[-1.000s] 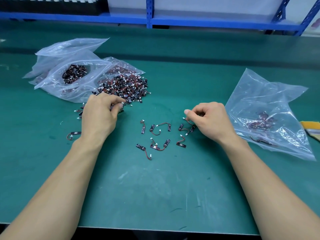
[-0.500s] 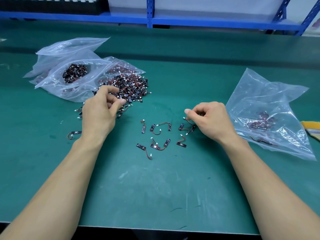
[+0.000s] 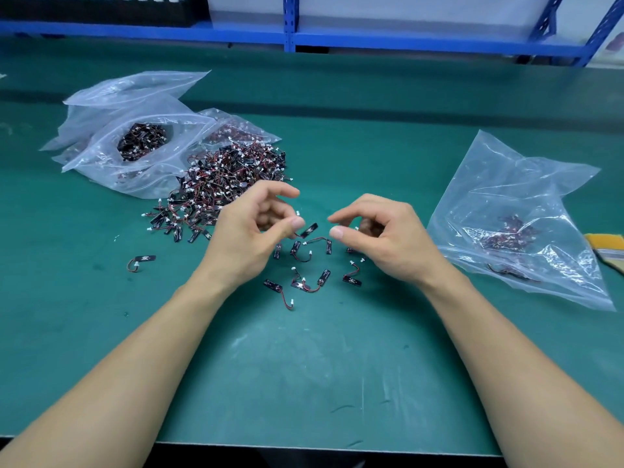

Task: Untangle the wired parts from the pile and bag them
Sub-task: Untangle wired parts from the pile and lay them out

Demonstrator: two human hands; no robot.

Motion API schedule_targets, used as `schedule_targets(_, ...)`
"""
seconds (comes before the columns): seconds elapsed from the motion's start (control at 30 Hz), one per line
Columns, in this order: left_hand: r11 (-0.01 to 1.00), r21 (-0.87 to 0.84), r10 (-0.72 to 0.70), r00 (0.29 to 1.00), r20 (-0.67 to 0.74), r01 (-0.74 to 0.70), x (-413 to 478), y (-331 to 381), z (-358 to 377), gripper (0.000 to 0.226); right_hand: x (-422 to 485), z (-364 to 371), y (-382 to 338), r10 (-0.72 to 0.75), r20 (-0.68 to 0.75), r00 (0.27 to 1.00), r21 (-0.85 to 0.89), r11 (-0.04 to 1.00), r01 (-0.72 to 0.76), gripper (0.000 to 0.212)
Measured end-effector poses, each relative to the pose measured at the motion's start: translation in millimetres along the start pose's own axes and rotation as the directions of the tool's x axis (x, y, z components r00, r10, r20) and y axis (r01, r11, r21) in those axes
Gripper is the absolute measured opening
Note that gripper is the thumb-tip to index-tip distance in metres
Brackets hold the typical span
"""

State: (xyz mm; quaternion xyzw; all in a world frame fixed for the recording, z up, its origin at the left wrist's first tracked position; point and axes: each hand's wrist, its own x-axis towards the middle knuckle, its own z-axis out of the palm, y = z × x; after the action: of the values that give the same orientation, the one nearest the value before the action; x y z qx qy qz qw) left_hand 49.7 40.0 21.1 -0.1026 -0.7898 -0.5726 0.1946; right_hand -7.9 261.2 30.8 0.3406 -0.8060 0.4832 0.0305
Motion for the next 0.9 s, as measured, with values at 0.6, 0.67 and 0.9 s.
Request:
schedule_targets(0.6, 0.992, 0.124, 0.013, 0.993, -0.12, 0.002, -0.3, 0.4, -1.8, 0.02, -4.5, -50.7, -6.6, 0.238, 0.448, 0.862, -0.076, 0.971, -0.229, 0.03)
schedule_targets(0.67, 0.986, 0.166, 0.015, 0.989, -0.149, 0.01, 1.0, -3.0, -6.2, 0.018, -6.9, -54.0, -5.5, 0.344, 0.538, 0.769, -0.23, 0.938, -0.259, 0.028)
schedule_targets(0.9, 0.968, 0.248, 0.022, 0.978, -0.208, 0.031, 5.3, -12.9, -16.8, 0.017, -6.6, -57.4, 1.0, 0.489, 0.398, 0.776, -0.432, 0.846, -0.312, 0.046)
